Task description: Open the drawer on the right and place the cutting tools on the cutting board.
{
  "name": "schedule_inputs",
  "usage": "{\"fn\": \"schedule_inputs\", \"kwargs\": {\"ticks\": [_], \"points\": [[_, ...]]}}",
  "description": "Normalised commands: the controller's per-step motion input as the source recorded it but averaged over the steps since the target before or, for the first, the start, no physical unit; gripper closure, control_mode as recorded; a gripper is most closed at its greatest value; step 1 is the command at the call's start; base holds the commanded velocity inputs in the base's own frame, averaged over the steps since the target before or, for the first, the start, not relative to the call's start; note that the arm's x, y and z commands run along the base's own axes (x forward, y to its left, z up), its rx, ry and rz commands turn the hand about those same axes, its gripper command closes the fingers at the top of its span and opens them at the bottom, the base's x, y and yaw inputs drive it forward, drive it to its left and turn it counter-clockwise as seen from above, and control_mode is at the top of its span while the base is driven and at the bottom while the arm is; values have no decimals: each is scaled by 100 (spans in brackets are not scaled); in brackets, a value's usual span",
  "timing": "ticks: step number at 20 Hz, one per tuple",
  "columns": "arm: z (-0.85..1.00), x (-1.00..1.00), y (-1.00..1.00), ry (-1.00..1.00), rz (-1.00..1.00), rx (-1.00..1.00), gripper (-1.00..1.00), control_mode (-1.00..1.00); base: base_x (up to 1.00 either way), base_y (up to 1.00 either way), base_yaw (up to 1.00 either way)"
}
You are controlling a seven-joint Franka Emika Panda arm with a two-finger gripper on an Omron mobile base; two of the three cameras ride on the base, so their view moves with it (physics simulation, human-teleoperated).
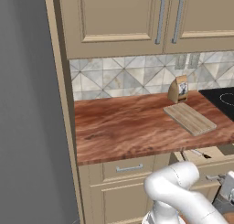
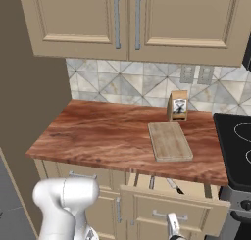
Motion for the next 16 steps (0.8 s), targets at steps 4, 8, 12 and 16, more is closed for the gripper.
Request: {"fn": "schedule_inputs", "kwargs": {"ticks": [4,8,12,16], "points": [[-19,-100,-3,0,-4,0,100,-100,0,0,0],[-20,-100,0,0,-3,0,100,-100,0,0,0],[-19,-99,0,0,-3,0,100,-100,0,0,0],[-16,-91,0,0,-2,0,100,-100,0,0,0]]}}
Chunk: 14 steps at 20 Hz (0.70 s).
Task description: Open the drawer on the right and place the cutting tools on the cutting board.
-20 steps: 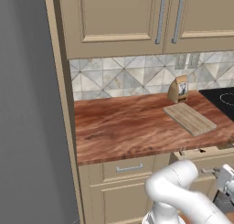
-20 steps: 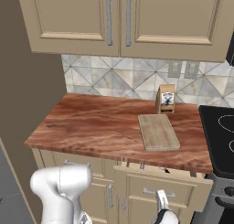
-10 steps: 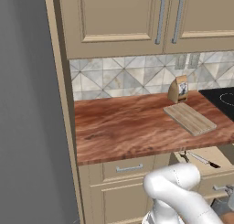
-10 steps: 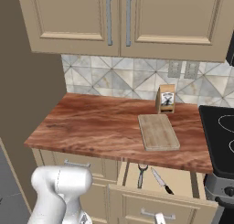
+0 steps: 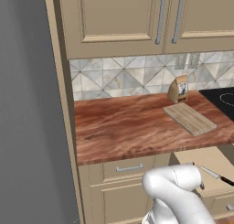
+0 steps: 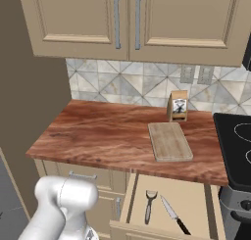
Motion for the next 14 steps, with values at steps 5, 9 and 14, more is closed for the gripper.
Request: {"fn": "schedule_inputs", "kwargs": {"ticks": [5,9,14], "points": [[-9,-93,0,0,-1,0,-100,-100,0,0,0],[6,-94,0,0,-3,1,-100,-100,0,0,0],[61,-73,0,0,-6,5,-100,-100,0,0,0]]}}
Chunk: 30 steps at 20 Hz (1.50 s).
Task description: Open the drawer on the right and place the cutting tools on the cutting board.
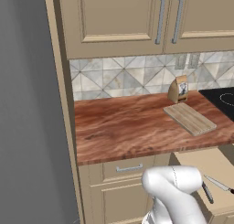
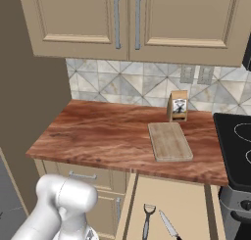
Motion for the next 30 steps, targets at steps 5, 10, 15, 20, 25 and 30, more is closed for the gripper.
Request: {"fn": "schedule_inputs", "kwargs": {"ticks": [5,10,15,20,25,30], "points": [[87,-57,0,-2,-2,3,-100,-100,0,0,0],[96,-47,2,0,-2,0,-100,-100,0,0,0],[96,-29,7,-4,0,-1,-100,-100,0,0,0],[98,-1,10,1,0,0,-100,-100,0,0,0],[87,0,10,7,0,0,-100,-100,0,0,0],[62,17,9,14,0,0,-100,-100,0,0,0]]}}
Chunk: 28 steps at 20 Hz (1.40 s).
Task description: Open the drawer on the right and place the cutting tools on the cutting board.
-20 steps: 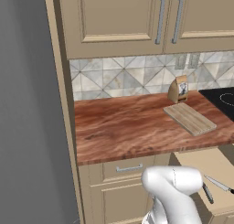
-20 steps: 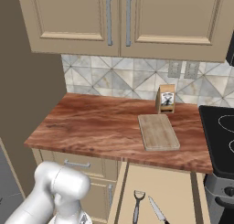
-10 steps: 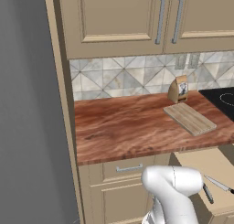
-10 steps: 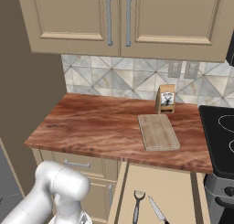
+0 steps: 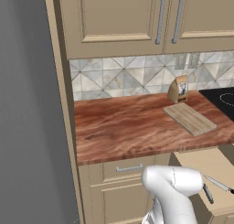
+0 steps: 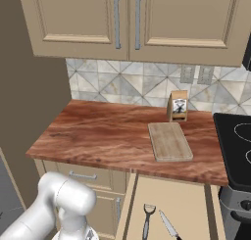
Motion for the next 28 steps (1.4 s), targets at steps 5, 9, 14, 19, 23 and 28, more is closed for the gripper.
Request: {"fn": "schedule_inputs", "kwargs": {"ticks": [5,9,14,19,23,28], "points": [[19,16,0,13,0,0,-100,-100,0,0,0],[0,0,0,0,0,0,-100,-100,0,0,0],[0,8,0,2,0,0,-100,-100,0,0,0],[0,31,0,8,0,0,-100,-100,0,0,0],[14,68,0,32,-2,3,-100,-100,0,0,0],[24,87,0,44,-5,3,-100,-100,0,0,0]]}}
